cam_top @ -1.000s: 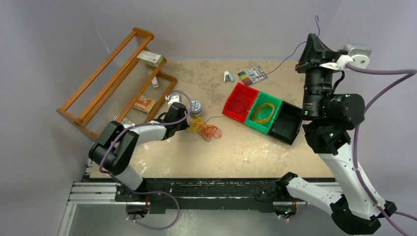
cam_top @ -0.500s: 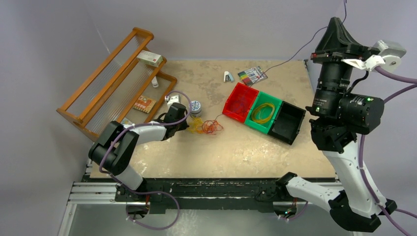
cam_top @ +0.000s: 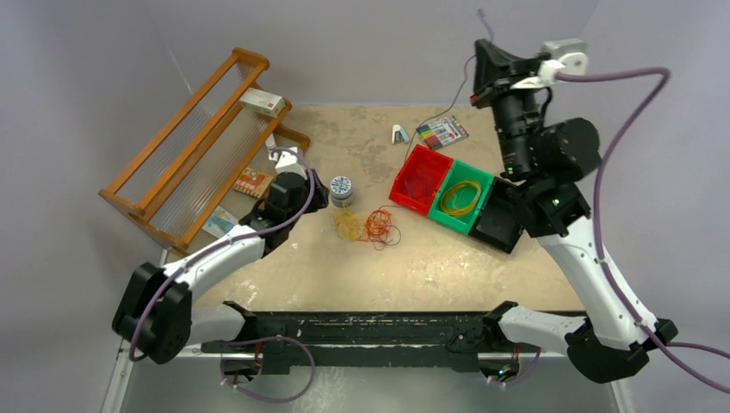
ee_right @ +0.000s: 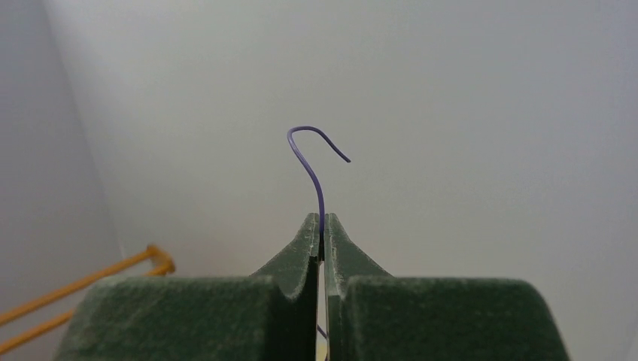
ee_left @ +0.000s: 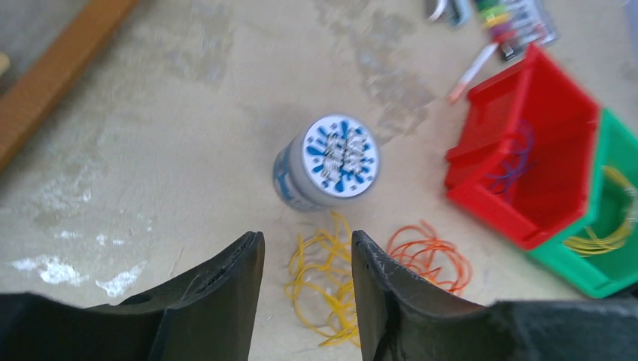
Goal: Untangle the cables
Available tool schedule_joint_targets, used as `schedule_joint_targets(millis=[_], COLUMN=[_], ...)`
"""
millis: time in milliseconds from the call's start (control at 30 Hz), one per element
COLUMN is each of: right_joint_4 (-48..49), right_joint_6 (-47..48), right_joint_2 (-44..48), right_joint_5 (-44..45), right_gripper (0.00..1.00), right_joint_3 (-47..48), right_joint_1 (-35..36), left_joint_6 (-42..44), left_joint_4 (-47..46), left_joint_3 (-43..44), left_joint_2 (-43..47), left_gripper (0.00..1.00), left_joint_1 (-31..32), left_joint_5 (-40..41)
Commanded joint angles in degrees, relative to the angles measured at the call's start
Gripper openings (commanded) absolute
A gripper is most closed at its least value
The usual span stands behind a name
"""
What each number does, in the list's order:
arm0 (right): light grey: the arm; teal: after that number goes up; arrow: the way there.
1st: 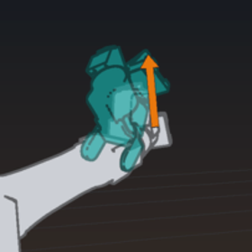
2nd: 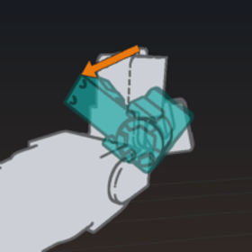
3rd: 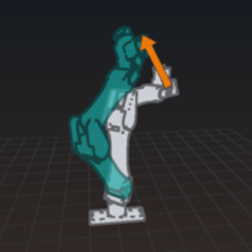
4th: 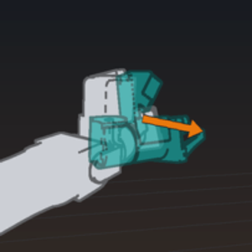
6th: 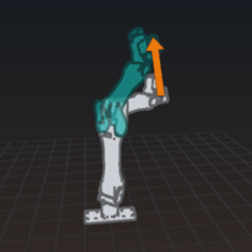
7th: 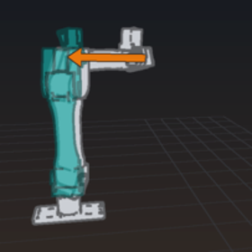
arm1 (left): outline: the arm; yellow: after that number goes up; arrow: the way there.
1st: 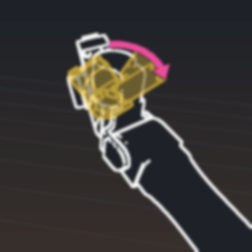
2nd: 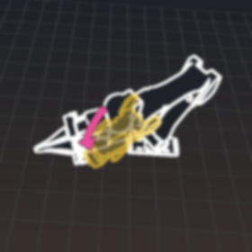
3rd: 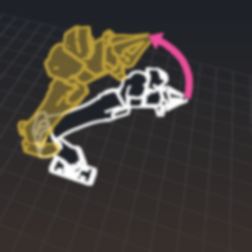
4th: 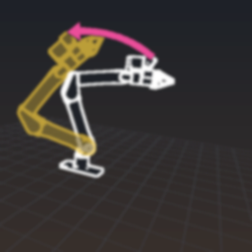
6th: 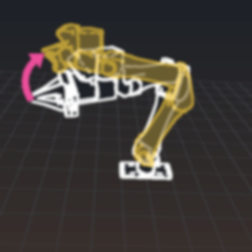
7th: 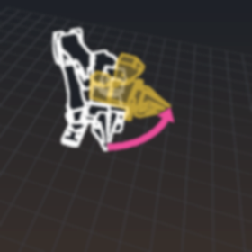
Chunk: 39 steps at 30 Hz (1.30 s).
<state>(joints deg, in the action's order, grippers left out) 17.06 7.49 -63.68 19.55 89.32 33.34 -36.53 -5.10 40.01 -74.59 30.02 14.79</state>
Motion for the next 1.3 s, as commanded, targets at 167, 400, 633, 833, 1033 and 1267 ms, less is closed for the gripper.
schedule_joint_targets(millis=[167,400,633,833,1033,1267], right_joint_4=[-4.27,-9.17,-11.51,-11.36,-11.74,-11.81], right_joint_6=[-6.80,-7.63,-7.84,-7.61,-7.88,-9.21], right_joint_2=[-2.65,-5.04,-5.43,-4.97,-4.66,-3.68], right_joint_5=[-6.81,-6.93,-7.82,-7.76,-8.29,-9.32], right_gripper=[0.00,0.00,0.00,0.00,0.00,0.00], right_joint_3=[0.05,3.24,3.07,2.38,2.07,0.57], right_joint_1=[0.12,0.08,-0.03,-0.03,-0.02,0.00], left_joint_6=[7.83,10.89,15.88,20.55,20.63,21.05], left_joint_4=[-13.71,-26.24,-37.30,-34.24,-35.45,-32.26], left_joint_3=[-1.38,-6.03,-10.31,-8.90,-6.56,-2.40], left_joint_2=[9.31,4.32,-1.40,-5.79,-11.81,-13.65], left_gripper=[0.53,0.55,0.60,0.61,0.51,0.14], left_joint_1=[-0.08,5.75,9.77,11.81,11.97,11.92], left_joint_5=[-15.38,-21.52,-24.85,-22.25,-20.42,-18.39])
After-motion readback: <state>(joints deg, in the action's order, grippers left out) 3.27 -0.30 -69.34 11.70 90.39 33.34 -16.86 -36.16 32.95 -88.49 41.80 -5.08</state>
